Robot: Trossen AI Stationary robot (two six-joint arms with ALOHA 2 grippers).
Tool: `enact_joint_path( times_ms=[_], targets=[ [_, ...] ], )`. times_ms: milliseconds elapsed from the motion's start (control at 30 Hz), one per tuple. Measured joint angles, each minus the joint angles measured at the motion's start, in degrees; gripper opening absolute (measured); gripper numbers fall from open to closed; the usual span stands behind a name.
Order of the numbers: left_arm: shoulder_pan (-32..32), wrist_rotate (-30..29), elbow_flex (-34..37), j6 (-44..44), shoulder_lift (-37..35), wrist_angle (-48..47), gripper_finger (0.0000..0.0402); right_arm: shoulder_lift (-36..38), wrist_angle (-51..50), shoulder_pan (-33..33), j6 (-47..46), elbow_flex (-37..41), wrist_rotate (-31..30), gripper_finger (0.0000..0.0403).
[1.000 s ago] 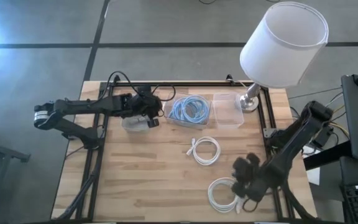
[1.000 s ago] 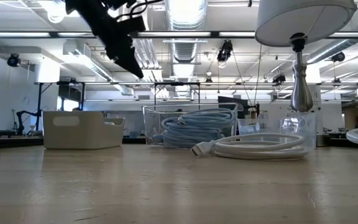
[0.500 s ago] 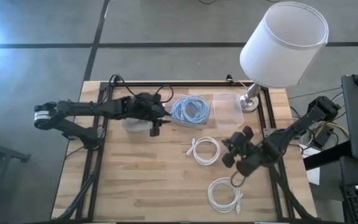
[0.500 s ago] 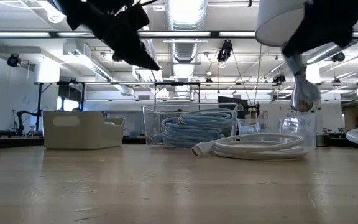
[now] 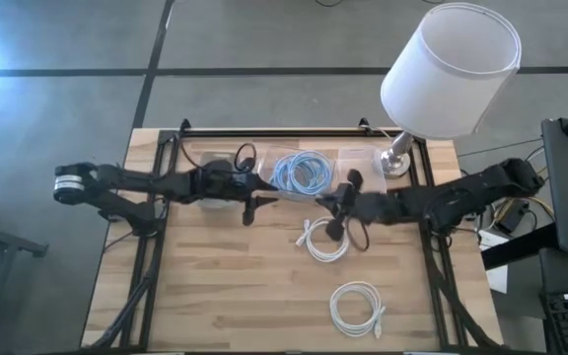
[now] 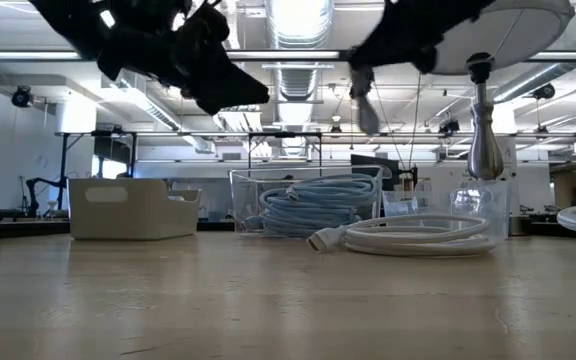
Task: Pick & Place USB Port
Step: Put the blue USB cable into the gray bin
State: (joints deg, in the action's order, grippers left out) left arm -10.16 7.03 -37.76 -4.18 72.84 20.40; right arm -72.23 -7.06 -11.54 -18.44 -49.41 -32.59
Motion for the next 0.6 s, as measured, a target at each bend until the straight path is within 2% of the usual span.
enact_joint_path(
  times_ms=[233,400,600],
  targets=[
    [1.46,-0.71,1.14,3.14,1.17,7.02,0.0140,-2.74,20.93,10.57,10.33,4.08,22.67,0.0024],
    [2.02,-1.10,0.17,5.09,5.05,12.30,0.0140,-9.35,28.43,13.88,11.37,4.39,25.63,0.0024],
    [2.08,-1.81,-2.17,6.73,10.31,12.21,0.0140,-15.17,29.87,14.92,11.64,1.65,29.70,0.0024]
  ],
)
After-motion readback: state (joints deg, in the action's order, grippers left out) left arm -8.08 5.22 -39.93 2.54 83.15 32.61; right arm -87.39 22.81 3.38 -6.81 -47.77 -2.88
